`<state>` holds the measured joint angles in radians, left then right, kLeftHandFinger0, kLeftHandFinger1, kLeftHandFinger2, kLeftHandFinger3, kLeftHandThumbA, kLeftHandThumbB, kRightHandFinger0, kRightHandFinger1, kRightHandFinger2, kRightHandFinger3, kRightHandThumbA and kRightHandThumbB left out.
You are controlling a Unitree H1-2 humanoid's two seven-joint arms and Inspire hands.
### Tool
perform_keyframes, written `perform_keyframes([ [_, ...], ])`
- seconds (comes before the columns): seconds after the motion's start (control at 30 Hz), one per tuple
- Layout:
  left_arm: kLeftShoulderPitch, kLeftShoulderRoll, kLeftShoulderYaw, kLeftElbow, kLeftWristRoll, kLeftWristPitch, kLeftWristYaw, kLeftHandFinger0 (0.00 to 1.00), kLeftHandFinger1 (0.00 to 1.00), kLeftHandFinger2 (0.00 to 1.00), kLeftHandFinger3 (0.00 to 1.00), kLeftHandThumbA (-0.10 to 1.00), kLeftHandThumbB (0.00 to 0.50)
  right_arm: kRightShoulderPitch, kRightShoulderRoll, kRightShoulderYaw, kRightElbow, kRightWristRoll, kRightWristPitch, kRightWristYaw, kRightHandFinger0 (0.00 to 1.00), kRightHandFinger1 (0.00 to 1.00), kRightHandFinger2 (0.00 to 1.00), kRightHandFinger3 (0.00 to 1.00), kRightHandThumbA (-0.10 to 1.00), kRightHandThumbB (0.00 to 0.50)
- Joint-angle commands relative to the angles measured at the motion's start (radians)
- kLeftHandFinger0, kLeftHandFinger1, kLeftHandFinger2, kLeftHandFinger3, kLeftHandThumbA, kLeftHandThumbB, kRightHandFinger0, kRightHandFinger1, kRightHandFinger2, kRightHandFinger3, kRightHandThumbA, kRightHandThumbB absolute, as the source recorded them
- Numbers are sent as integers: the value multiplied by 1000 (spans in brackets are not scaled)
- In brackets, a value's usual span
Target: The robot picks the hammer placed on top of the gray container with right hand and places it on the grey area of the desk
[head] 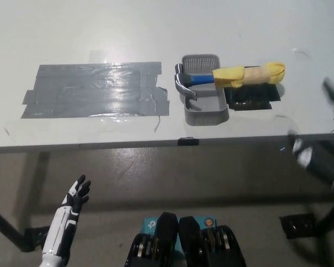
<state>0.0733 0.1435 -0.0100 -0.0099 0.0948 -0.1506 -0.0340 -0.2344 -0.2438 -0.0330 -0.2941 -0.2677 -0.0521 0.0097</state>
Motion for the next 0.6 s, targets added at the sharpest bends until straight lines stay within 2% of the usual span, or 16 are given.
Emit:
perform_keyframes([
  [0.0,-13,2,2,-39,8,-38,5,1000,1000,1000,1000,1000,217,-281,-125,35,55,-172,182,99,1000,1000,1000,1000,664,258],
  [0.13,-14,5,0,-40,6,-43,1,1000,1000,1000,1000,1000,207,-474,-203,127,236,-217,271,205,1000,1000,1000,1000,668,292],
  [0.17,-15,4,0,-39,6,-44,1,1000,1000,1000,1000,1000,208,-515,-218,154,295,-233,258,218,1000,1000,1000,1000,684,300],
  [0.23,-19,5,-1,-35,9,-50,2,1000,1000,1000,1000,1000,202,-596,-240,214,402,-265,267,257,1000,1000,1000,1000,747,328],
  [0.3,-20,4,0,-34,7,-49,2,1000,1000,1000,1000,1000,205,-683,-257,285,496,-266,323,359,1000,1000,1000,1000,841,354],
  [0.4,-21,4,2,-34,3,-50,2,1000,1000,1000,1000,1000,206,-785,-258,378,627,-299,330,429,1000,1000,1000,1000,814,360],
  [0.5,-22,2,-2,-33,5,-53,1,1000,1000,1000,1000,1000,194,-868,-234,449,764,-298,328,473,1000,1000,1000,1000,821,388],
  [0.57,-22,3,-3,-36,4,-46,-2,1000,1000,1000,1000,1000,192,-901,-223,480,821,-292,331,494,1000,1000,1000,1000,853,429],
])
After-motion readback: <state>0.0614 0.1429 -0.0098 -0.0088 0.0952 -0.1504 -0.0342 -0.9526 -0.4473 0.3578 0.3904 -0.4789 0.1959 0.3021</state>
